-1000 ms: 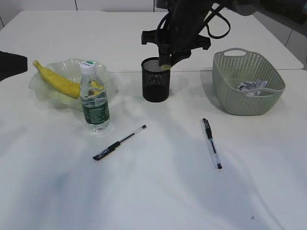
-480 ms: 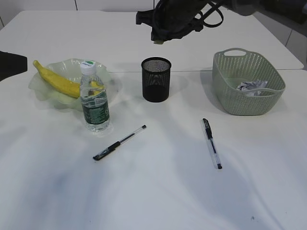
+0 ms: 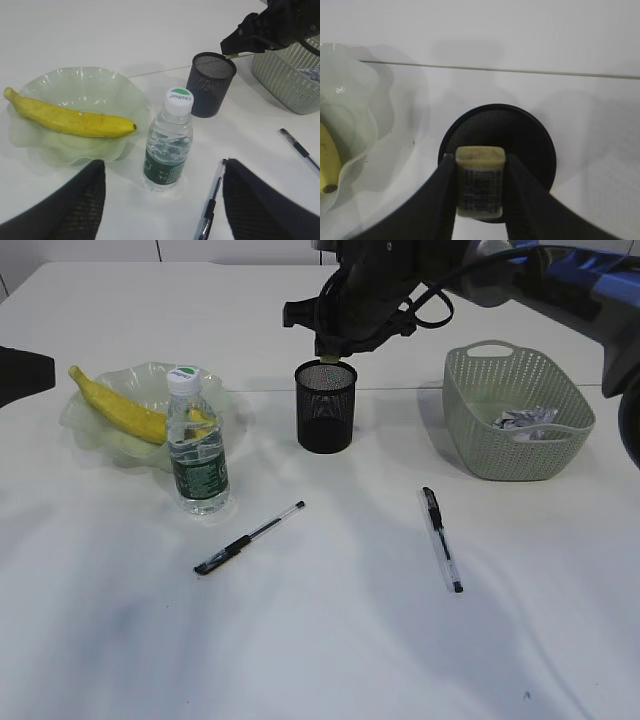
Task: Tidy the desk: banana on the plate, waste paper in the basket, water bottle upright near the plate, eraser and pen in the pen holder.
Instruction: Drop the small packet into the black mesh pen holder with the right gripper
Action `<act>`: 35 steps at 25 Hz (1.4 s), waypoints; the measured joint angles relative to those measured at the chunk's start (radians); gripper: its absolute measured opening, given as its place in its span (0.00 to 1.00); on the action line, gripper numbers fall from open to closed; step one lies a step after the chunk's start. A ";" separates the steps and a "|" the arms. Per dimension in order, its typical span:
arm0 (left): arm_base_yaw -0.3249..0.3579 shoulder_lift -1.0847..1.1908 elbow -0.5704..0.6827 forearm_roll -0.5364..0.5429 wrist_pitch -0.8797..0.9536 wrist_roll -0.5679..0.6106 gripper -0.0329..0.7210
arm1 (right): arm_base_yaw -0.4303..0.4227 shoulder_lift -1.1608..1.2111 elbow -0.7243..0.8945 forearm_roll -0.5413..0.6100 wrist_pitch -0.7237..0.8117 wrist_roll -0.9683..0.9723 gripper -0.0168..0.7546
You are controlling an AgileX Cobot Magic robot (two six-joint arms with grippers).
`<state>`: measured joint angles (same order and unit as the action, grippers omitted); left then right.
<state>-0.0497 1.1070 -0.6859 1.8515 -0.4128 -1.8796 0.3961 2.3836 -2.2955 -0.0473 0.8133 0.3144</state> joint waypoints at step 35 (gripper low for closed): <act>0.000 0.000 0.000 0.000 0.004 0.000 0.73 | 0.000 0.009 -0.108 -0.005 0.187 0.000 0.41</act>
<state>-0.0497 1.1070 -0.6859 1.8515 -0.4083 -1.8796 0.3961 2.3922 -2.4031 -0.0522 1.0003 0.3144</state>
